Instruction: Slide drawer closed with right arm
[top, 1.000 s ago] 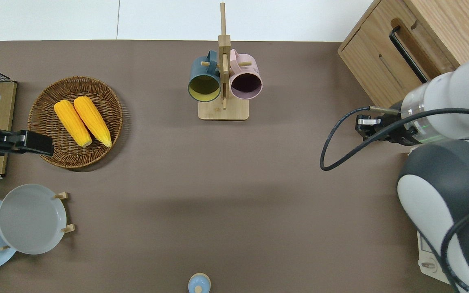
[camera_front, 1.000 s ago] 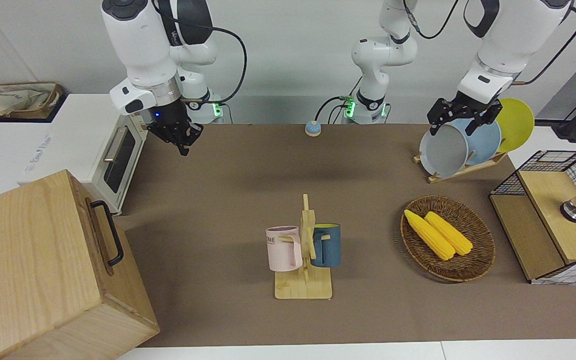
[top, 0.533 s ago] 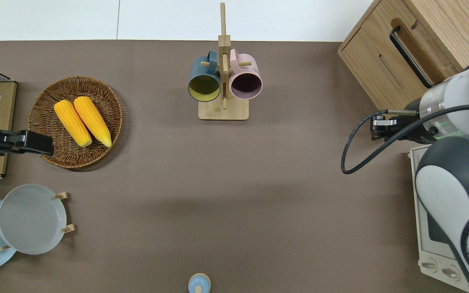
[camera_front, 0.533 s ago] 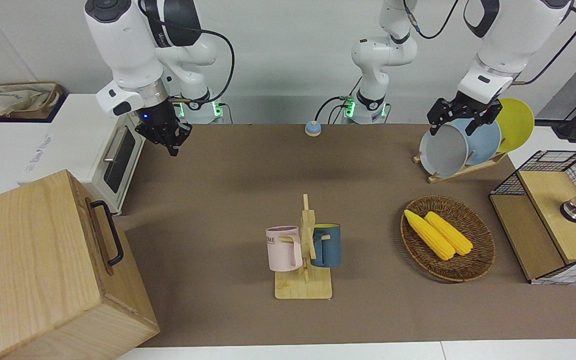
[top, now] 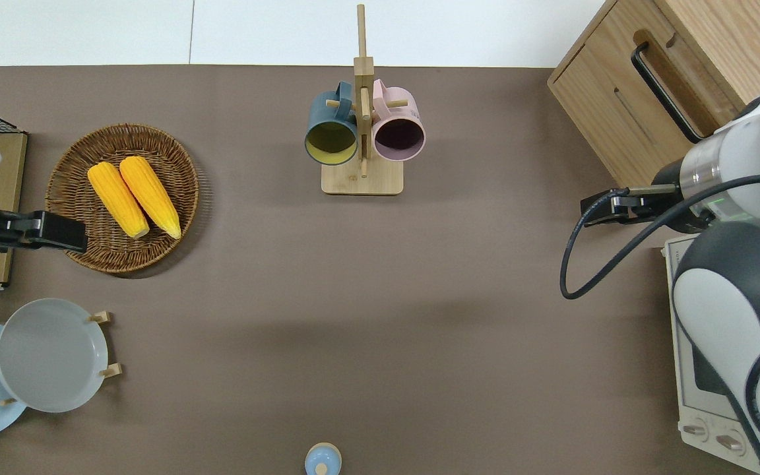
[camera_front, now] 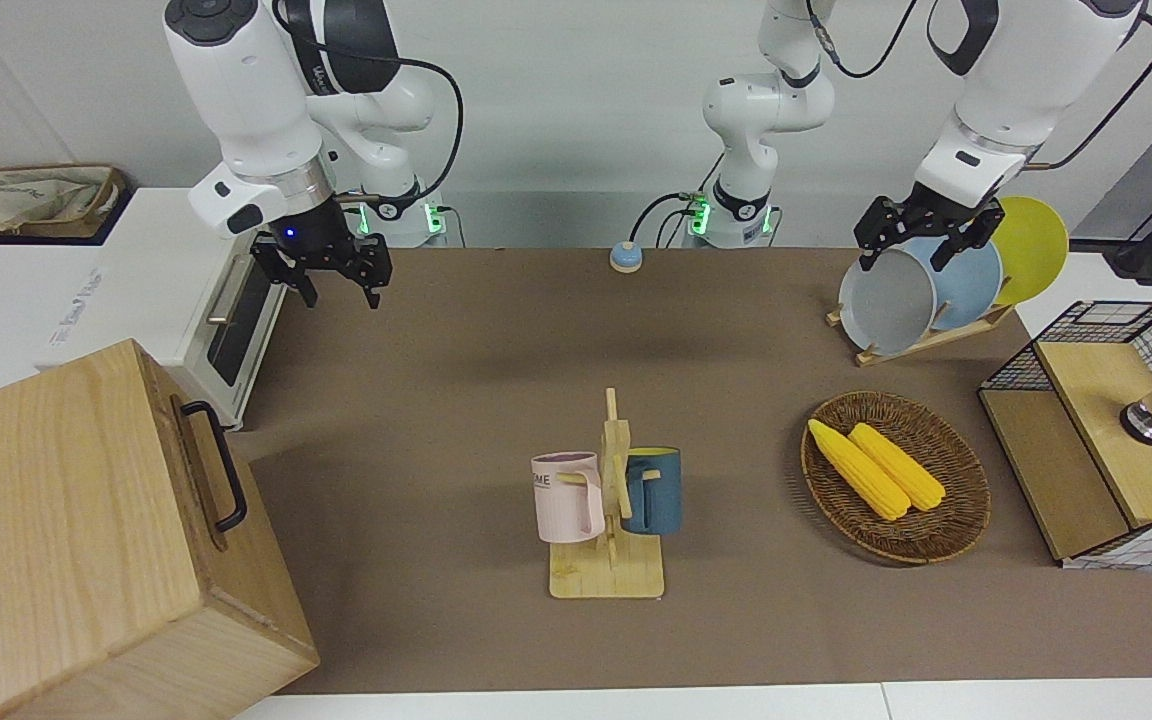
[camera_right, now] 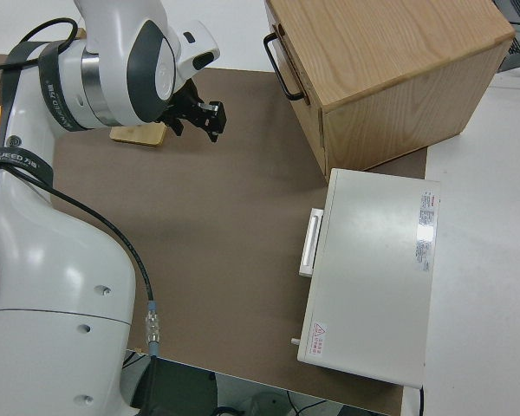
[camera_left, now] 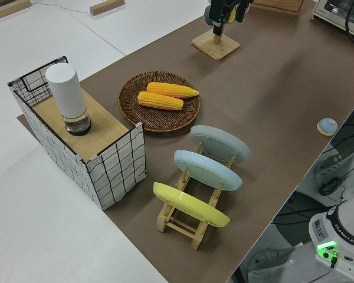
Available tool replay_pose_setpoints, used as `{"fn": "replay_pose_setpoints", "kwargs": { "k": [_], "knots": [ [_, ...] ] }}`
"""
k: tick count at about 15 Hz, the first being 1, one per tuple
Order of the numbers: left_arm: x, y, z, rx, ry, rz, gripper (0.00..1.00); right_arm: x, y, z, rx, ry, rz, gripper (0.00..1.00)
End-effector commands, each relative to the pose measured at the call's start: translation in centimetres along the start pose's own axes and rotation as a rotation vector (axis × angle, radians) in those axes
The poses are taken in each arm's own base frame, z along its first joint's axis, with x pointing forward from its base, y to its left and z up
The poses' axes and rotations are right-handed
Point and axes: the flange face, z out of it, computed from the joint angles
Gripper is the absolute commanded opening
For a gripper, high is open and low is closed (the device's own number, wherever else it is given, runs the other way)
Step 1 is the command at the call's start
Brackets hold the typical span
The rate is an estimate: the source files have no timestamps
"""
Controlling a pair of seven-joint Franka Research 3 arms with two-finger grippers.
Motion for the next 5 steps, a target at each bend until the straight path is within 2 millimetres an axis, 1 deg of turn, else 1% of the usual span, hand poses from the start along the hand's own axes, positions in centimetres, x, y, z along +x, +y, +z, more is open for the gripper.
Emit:
{"fn": "replay_pose_setpoints", "kwargs": {
  "k": [1, 3, 5],
  "knots": [
    [0.15, -0.09, -0.41, 0.016, -0.005, 0.011, 0.99, -0.03, -0.02, -0.39, -0.013, 0.001, -0.050, 0.985],
    [0.15, -0.09, -0.41, 0.016, -0.005, 0.011, 0.99, -0.14, -0.07, -0.84, -0.013, -0.002, -0.050, 0.985],
    [0.15, -0.09, -0.34, 0.016, -0.007, 0.011, 0.99, -0.16, 0.07, -0.71, -0.016, -0.014, -0.048, 0.985]
  ]
}}
